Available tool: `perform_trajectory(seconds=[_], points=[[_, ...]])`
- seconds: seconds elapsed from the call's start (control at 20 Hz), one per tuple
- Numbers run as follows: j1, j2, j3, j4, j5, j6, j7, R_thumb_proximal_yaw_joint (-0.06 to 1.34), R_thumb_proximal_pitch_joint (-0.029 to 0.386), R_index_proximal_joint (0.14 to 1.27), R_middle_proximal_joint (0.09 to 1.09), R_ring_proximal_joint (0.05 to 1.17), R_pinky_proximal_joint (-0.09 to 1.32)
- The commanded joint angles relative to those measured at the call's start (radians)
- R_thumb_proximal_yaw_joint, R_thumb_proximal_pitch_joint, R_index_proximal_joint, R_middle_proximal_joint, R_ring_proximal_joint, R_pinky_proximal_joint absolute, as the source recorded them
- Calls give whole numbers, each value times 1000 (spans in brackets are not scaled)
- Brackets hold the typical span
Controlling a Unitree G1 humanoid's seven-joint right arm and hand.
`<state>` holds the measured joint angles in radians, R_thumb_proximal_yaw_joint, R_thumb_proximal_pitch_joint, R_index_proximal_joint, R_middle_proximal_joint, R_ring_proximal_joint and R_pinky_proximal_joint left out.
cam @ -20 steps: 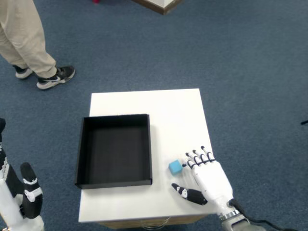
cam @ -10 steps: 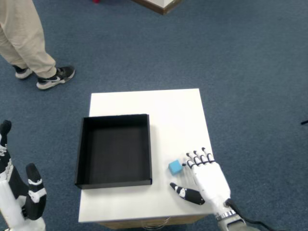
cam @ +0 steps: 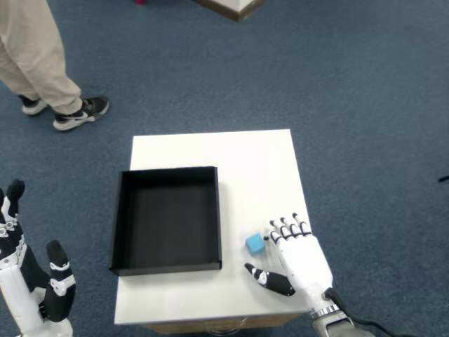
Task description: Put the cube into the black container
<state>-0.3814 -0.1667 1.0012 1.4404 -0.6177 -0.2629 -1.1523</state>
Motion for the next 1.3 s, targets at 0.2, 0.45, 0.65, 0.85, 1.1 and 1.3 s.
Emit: perform_trajectory(seconds=[0.2, 0.45, 0.65, 0.85, 1.1, 1.3], points=[[-41, -11, -13, -38, 35, 22, -34, 337, -16, 635, 281, 266, 133], [-42, -11, -3, -54, 40, 14, -79, 334, -16, 651, 280, 262, 133], [-43, -11, 1, -57, 45, 12, -107, 345, -15, 664, 284, 266, 139], [-44, -10, 11, -62, 47, 11, -126, 356, -14, 679, 290, 272, 148], [-42, -9, 25, -73, 48, 16, -143, 355, -12, 692, 298, 279, 154], [-37, -8, 37, -78, 49, 25, -158, 363, -11, 704, 304, 284, 158]])
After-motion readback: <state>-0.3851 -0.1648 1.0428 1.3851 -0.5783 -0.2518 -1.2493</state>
